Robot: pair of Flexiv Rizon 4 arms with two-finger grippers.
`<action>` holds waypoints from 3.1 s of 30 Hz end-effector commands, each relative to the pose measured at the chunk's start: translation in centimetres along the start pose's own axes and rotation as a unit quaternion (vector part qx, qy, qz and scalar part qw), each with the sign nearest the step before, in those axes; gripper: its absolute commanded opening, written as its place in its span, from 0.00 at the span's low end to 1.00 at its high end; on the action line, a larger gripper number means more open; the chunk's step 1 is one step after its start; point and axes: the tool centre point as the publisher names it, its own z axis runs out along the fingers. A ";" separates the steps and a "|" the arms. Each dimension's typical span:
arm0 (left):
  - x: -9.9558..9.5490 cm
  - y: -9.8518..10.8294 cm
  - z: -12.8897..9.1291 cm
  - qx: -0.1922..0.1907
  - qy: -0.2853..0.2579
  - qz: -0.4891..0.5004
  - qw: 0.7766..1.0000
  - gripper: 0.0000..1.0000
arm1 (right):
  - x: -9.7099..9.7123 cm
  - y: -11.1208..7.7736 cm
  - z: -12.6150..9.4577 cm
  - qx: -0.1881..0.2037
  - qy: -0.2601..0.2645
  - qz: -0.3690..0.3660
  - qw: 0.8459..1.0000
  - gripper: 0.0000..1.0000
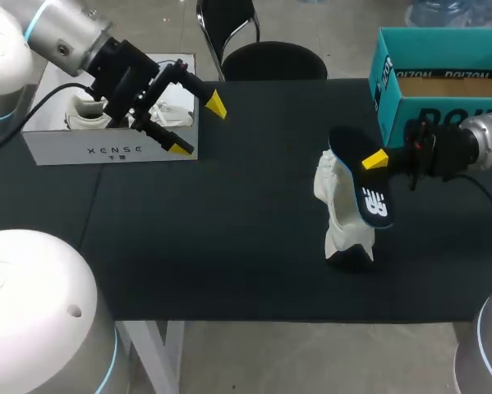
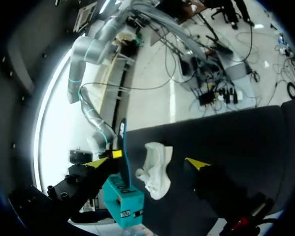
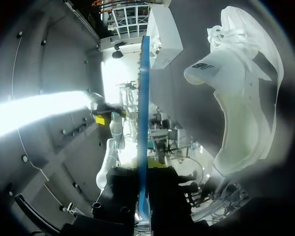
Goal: Take the shoe out of the shoebox, open the shoe tongue, remove and reinsert the insole, then place the shoe into the shoebox
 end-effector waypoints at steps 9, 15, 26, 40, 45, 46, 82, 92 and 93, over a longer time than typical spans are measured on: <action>-2.4 3.4 4.4 0.040 0.172 -0.016 0.984 1.00 | 0.0 -0.1 0.1 -0.001 -0.001 0.000 1.000 0.00; -5.4 5.5 4.9 0.045 0.182 -0.021 0.982 1.00 | 0.0 -0.1 0.1 -0.001 -0.001 0.000 1.000 0.00; -9.3 5.8 7.6 0.051 0.216 -0.020 0.975 1.00 | 0.0 -0.1 0.1 -0.001 -0.001 0.000 1.000 0.00; -10.9 4.8 8.9 0.025 0.187 -0.011 0.982 1.00 | 0.0 -0.1 0.1 -0.001 -0.001 0.000 1.000 0.00; -12.4 5.1 9.6 0.010 0.195 -0.001 0.981 1.00 | 0.0 -0.1 0.1 -0.001 -0.001 0.000 1.000 0.00; -12.5 5.2 9.8 0.008 0.198 -0.001 0.980 1.00 | 0.0 -0.1 0.1 -0.001 -0.001 0.000 1.000 0.00; -11.3 4.7 8.0 -0.032 -0.098 -0.003 0.995 1.00 | 0.0 -0.1 0.1 -0.001 -0.001 0.000 1.000 0.00; -7.2 3.2 8.5 -0.002 -0.343 0.003 0.939 1.00 | 0.0 -0.1 0.1 -0.001 -0.001 0.000 1.000 0.00; -7.0 3.2 8.8 0.001 -0.355 0.004 0.935 1.00 | 0.0 -0.1 0.1 -0.001 -0.001 0.000 1.000 0.00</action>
